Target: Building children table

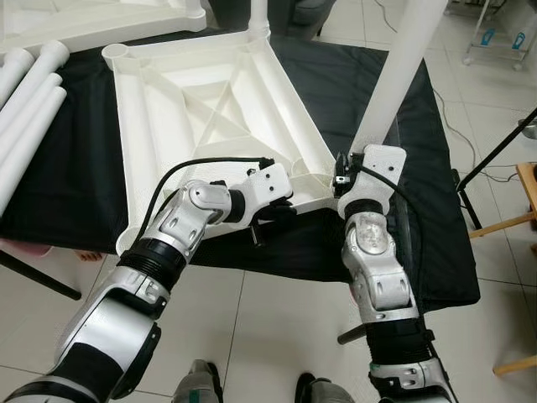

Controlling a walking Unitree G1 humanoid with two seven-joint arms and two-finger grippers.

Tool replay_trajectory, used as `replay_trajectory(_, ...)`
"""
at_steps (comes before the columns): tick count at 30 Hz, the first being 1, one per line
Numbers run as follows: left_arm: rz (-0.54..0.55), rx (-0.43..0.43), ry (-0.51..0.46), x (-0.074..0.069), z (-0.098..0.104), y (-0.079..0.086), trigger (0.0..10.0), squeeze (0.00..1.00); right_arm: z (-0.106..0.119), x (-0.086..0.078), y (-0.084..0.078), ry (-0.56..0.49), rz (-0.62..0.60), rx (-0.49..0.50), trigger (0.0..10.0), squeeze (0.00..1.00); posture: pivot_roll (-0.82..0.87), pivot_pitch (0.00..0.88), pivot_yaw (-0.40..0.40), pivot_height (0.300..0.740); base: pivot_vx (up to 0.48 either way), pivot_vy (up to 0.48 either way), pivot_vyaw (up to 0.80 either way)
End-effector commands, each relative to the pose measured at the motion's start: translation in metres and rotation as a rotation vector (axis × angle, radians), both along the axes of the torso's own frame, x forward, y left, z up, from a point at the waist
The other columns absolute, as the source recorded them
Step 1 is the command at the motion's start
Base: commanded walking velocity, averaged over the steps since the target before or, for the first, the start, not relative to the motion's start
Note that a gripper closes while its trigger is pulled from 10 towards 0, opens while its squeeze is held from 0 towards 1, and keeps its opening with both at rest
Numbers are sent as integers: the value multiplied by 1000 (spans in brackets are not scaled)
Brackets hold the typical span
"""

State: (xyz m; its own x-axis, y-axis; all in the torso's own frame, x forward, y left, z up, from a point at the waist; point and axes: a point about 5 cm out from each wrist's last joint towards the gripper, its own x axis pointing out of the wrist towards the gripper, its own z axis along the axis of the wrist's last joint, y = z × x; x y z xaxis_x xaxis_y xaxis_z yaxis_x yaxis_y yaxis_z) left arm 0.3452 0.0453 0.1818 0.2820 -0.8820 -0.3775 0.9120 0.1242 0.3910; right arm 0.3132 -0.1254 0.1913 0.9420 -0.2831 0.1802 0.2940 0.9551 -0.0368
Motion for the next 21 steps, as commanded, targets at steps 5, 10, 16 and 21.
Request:
replay_trajectory(5,-90,-73,15,-8,3,-2,0,0,-75,-16,-34,377,-251,-49,0,0,159,205,-4,740,0,0,0)
replay_trajectory(10,-91,-74,16,-8,2,-3,0,0,-71,-11,-30,360,-198,-32,2431,0,158,206,-4,740,0,0,0)
replay_trajectory(16,-92,-75,17,-9,2,-3,0,0,-50,-1,-22,246,-64,5,10000,1000,156,205,-3,740,0,0,0)
replay_trajectory(21,-93,-75,16,-9,3,-3,0,0,-18,2,-7,48,179,79,10000,0,156,205,-3,740,0,0,0)
